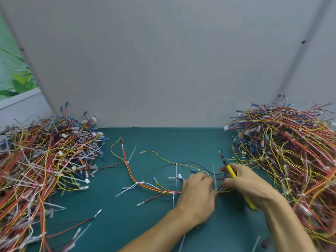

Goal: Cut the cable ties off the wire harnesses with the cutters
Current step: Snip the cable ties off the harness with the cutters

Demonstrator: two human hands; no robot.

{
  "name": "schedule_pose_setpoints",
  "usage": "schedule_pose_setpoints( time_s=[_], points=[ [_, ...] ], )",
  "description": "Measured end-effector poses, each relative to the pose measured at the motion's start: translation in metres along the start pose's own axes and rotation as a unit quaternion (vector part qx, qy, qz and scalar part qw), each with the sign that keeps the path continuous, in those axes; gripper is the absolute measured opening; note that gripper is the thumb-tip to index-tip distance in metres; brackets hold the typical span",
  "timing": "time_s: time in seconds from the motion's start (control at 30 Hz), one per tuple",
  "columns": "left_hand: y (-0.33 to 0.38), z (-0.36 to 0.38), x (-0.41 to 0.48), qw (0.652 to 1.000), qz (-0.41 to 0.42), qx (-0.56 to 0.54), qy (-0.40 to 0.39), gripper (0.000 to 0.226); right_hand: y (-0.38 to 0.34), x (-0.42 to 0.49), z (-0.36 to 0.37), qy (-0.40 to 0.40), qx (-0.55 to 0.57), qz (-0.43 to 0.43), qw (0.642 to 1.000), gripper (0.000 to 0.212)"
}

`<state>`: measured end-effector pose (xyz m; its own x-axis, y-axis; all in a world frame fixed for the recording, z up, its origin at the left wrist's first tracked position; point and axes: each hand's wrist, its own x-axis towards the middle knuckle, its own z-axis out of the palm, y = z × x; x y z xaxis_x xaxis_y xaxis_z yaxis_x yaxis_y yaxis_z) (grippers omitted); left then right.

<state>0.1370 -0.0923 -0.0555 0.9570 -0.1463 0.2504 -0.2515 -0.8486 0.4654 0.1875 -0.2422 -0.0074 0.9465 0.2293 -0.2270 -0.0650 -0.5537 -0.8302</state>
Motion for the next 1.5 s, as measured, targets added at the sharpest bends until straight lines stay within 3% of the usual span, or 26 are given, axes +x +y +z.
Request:
schedule_pose_setpoints(
  time_s=[0.07,0.17,0.3,0.4,0.5,0.6,0.77,1.03,1.5],
  points=[
    [-0.002,-0.005,0.009,0.999,-0.011,-0.042,0.017,0.029,-0.002,-0.006,-0.013,-0.022,-0.085,0.0,0.996,0.047],
    [-0.003,-0.009,0.017,0.993,-0.05,-0.105,-0.001,0.036,0.004,-0.013,-0.029,0.002,-0.215,-0.039,0.976,0.025],
    [-0.004,-0.009,0.023,0.966,-0.125,-0.221,-0.057,0.042,0.009,-0.02,-0.039,0.017,-0.383,-0.09,0.919,0.015],
    [-0.005,-0.007,0.025,0.96,-0.137,-0.232,-0.072,0.042,0.01,-0.024,-0.041,0.008,-0.454,-0.068,0.888,0.015],
    [-0.001,-0.004,0.027,0.957,-0.156,-0.239,-0.049,0.028,0.011,-0.027,-0.037,-0.014,-0.518,-0.06,0.853,0.011],
    [0.001,-0.001,0.03,0.95,-0.181,-0.253,-0.005,0.011,0.013,-0.028,-0.03,-0.022,-0.542,-0.053,0.838,0.013],
    [0.001,0.001,0.031,0.948,-0.18,-0.262,0.003,0.002,0.018,-0.026,-0.028,-0.016,-0.537,-0.062,0.841,0.007],
    [-0.001,0.002,0.031,0.945,-0.183,-0.27,-0.005,0.009,0.023,-0.023,-0.03,-0.022,-0.522,-0.074,0.849,0.015],
    [-0.002,0.001,0.03,0.939,-0.188,-0.287,-0.013,0.013,0.021,-0.019,-0.029,-0.034,-0.532,-0.118,0.838,0.009]
  ],
)
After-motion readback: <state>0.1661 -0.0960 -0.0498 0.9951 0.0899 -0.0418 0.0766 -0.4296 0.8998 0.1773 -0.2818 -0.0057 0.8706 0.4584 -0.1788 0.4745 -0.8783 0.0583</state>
